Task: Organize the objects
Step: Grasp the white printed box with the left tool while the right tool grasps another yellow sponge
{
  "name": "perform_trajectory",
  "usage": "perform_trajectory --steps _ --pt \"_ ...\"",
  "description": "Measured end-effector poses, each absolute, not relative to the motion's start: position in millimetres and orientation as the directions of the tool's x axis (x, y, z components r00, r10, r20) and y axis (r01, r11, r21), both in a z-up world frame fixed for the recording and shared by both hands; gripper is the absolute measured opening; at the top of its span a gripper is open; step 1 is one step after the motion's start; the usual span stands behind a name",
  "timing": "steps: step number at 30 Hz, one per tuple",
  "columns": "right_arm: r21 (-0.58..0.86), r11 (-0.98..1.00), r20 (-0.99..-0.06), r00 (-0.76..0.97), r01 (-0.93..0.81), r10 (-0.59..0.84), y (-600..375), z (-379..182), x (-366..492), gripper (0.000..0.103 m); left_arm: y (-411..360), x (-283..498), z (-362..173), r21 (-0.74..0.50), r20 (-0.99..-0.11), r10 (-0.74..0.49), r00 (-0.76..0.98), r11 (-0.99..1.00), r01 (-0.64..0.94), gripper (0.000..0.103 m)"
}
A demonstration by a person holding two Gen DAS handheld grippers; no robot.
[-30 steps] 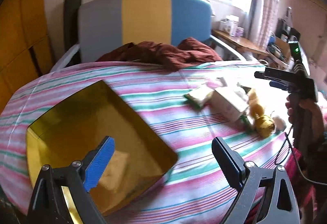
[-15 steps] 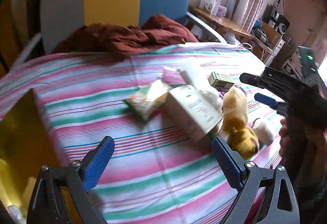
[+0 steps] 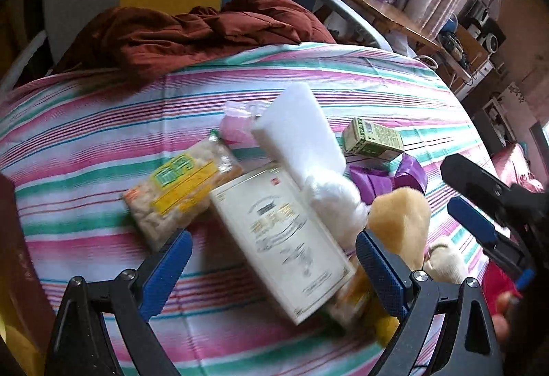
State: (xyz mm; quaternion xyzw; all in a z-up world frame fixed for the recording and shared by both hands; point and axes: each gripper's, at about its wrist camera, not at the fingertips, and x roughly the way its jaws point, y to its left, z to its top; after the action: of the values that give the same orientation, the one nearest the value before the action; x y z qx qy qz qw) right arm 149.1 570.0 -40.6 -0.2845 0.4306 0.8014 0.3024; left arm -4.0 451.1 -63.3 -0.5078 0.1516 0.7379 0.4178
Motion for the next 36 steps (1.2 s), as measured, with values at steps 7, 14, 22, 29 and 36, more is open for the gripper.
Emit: perform_trajectory --steps 7,14,22,29,36 --pt "0.522 -0.431 -0.725 -0.649 -0.736 0.231 574.8 -44.5 151.0 0.077 447.2 -12.4 -85.0 -0.224 -0.886 0.453 -0.094 -0.598 -0.769 0.074" --pt "0.45 -0.488 -0.787 -0.59 -0.748 0.179 569.0 -55.3 131.0 0.077 407.4 -9.2 -80.4 -0.246 -0.862 0.499 -0.089 -0.566 -0.787 0.057" --pt "0.424 -0.449 -0.828 -0.538 -0.786 0.159 575.7 -70.3 133.6 0.077 376.7 21.6 -77.9 -0.196 -0.846 0.52 -0.115 -0.505 -0.841 0.055" --pt "0.467 -0.402 -0.836 -0.541 -0.788 0.09 583.1 -84.1 135.9 0.077 370.4 31.2 -78.0 -0.158 -0.842 0.521 -0.141 -0.487 -0.859 0.053" --pt "0.467 -0.41 -0.844 -0.533 -0.784 0.059 582.6 -89.8 129.7 0.069 369.1 20.6 -88.1 -0.197 -0.857 0.505 -0.106 -0.51 -0.837 0.053"
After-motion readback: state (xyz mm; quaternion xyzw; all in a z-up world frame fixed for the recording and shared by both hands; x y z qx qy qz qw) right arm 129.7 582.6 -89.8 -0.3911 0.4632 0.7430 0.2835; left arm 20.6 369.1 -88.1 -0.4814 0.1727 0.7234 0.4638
